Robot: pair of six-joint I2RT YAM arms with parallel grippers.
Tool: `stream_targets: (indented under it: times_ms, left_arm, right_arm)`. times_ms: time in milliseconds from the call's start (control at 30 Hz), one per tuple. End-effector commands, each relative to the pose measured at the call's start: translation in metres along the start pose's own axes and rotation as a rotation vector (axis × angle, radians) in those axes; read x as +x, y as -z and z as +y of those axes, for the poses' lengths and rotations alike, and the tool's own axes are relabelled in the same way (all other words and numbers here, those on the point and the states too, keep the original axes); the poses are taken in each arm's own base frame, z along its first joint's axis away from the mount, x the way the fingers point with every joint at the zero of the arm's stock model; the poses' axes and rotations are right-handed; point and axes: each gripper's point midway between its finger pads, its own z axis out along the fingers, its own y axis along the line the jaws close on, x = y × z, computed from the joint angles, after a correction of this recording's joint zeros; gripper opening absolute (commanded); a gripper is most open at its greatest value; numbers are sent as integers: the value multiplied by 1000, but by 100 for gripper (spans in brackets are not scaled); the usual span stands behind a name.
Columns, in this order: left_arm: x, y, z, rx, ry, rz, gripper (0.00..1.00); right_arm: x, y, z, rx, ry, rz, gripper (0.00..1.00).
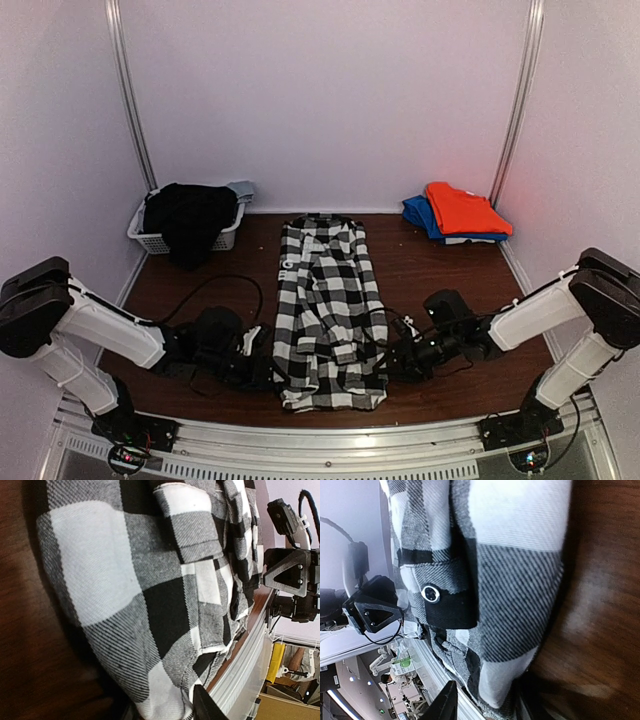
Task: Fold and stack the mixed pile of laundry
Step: Pick up the rectangle-folded shirt from the center of the board.
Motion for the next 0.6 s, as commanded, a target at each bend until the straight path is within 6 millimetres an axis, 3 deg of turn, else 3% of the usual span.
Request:
stream_targets:
  times_ms: [0,100,300,333,433,567]
  left_arm:
    - [13,-4,12,-48,-7,52,35]
    - [17,-5,11,-53,-17,68,23]
    - [12,0,8,-60,-8,39,0]
    - [10,2,5,-52,-13,32,0]
    - [9,4,2,-44,-23,23,0]
    - [11,2,3,-46,-21,37,0]
  right_arm:
    - [8,-7,-7,10,-20,7,33]
    - [11,-6,2,-5,-8,15,20]
    - [-2,13,40,13,115,-25,11]
    - [-2,15,46,6,124,-27,8]
    - [-2,20,56,-7,158,-21,19]
    - [-6,26,68,39,243,-17,22]
